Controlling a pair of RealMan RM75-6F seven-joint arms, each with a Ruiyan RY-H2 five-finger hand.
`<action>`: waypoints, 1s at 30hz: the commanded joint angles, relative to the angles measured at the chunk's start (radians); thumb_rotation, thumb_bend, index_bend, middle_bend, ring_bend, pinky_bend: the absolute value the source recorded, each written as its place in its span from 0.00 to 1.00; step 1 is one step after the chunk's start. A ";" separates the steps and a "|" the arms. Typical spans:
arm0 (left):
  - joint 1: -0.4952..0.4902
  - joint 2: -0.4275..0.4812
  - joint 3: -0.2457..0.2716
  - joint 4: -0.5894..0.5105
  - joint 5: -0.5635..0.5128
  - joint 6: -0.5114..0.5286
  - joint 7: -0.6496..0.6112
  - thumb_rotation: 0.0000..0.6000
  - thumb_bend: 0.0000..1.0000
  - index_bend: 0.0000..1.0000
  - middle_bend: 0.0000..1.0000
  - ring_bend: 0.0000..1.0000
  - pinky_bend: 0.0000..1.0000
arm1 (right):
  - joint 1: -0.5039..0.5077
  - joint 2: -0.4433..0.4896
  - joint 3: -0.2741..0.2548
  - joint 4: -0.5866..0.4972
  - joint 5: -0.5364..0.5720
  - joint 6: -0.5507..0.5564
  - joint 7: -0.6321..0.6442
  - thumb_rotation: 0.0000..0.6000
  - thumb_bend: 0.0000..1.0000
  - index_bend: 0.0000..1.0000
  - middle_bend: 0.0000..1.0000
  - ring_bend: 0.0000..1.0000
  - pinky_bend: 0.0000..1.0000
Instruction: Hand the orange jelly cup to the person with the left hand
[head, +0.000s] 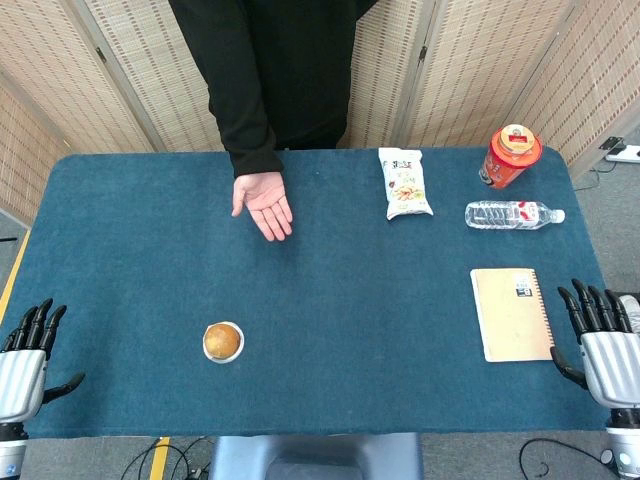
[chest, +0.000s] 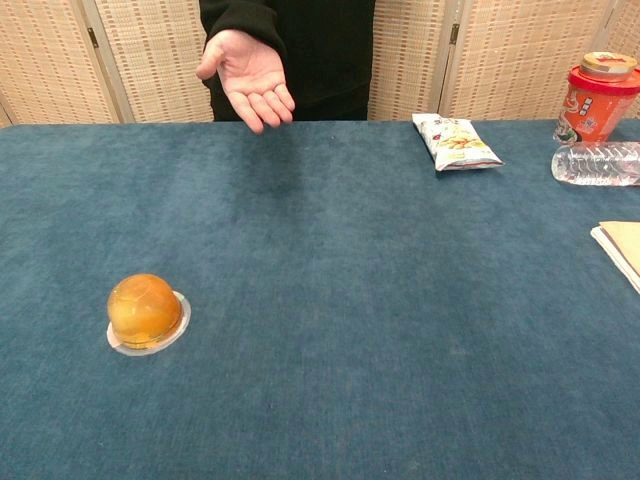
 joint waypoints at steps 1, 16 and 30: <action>-0.005 -0.005 0.005 -0.005 0.013 -0.004 0.005 1.00 0.18 0.00 0.02 0.00 0.25 | 0.005 0.002 -0.001 -0.002 0.002 -0.010 -0.001 1.00 0.25 0.00 0.00 0.00 0.00; -0.091 0.010 0.077 -0.136 0.096 -0.176 0.036 1.00 0.18 0.04 0.02 0.01 0.25 | -0.017 0.050 -0.035 0.013 -0.104 0.052 0.142 1.00 0.25 0.00 0.00 0.00 0.00; -0.283 -0.114 0.001 -0.131 0.022 -0.424 0.177 1.00 0.19 0.18 0.16 0.15 0.29 | -0.019 0.067 -0.055 0.033 -0.159 0.074 0.199 1.00 0.25 0.00 0.00 0.00 0.00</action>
